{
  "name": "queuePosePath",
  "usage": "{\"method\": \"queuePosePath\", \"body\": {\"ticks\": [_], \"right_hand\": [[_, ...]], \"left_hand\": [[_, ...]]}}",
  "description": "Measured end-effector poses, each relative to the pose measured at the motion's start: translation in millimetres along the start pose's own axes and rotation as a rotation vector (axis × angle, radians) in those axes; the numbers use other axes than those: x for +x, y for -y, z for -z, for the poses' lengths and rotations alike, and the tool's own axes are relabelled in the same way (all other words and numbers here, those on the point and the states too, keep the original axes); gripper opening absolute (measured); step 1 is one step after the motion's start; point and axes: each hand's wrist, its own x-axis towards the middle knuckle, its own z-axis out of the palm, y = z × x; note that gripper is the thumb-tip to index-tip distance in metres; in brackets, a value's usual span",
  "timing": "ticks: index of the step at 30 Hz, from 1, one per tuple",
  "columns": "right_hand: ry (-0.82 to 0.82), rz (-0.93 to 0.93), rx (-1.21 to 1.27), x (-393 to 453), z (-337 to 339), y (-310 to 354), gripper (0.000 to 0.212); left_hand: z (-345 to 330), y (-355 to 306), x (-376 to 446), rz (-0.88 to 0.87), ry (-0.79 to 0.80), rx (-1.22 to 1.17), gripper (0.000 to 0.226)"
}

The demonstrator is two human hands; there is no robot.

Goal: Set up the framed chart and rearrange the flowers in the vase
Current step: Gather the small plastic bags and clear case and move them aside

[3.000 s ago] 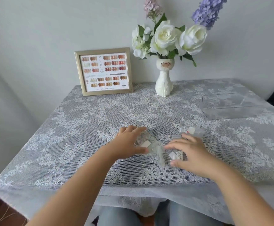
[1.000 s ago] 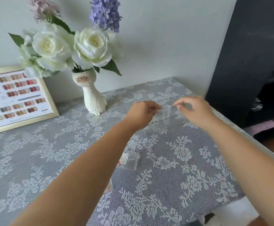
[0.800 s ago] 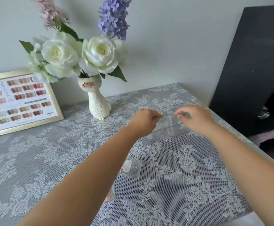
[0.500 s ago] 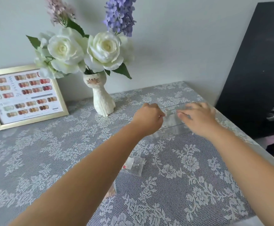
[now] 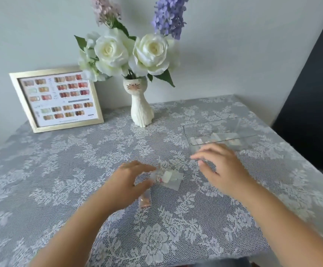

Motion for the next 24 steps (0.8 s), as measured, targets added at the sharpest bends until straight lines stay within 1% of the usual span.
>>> {"method": "queuePosePath", "body": {"ticks": [3, 5, 6, 10, 14, 16, 21, 24], "right_hand": [[0.223, -0.062, 0.023, 7.7, -17.9, 16.0, 0.036], [0.328, -0.105, -0.023, 11.8, -29.9, 27.1, 0.045], [0.354, -0.115, -0.035, 13.3, -34.5, 32.8, 0.049], [0.349, -0.095, -0.064, 17.1, -47.4, 47.8, 0.052], [0.361, -0.078, -0.152, 16.1, -57.5, 53.0, 0.058], [0.34, -0.084, -0.117, 16.6, -59.7, 53.7, 0.059], [0.252, -0.131, 0.009, 17.2, -60.7, 59.7, 0.063], [0.196, -0.136, 0.121, 15.0, -61.9, 61.4, 0.054]], "left_hand": [[-11.3, 5.3, -19.3, 0.122, 0.021, 0.063, 0.061], [-18.4, 4.8, -30.5, 0.151, 0.018, 0.108, 0.067], [-21.2, 4.4, -35.1, 0.159, 0.016, 0.127, 0.067], [-24.5, 2.3, -42.4, 0.191, 0.032, 0.153, 0.071], [-24.8, 4.8, -44.2, 0.181, -0.015, 0.095, 0.055], [-25.1, 5.7, -45.8, 0.182, -0.065, 0.048, 0.045], [-23.1, 3.6, -48.8, 0.174, -0.211, -0.063, 0.033], [-21.4, 3.2, -49.8, 0.168, -0.321, -0.108, 0.021]]}}
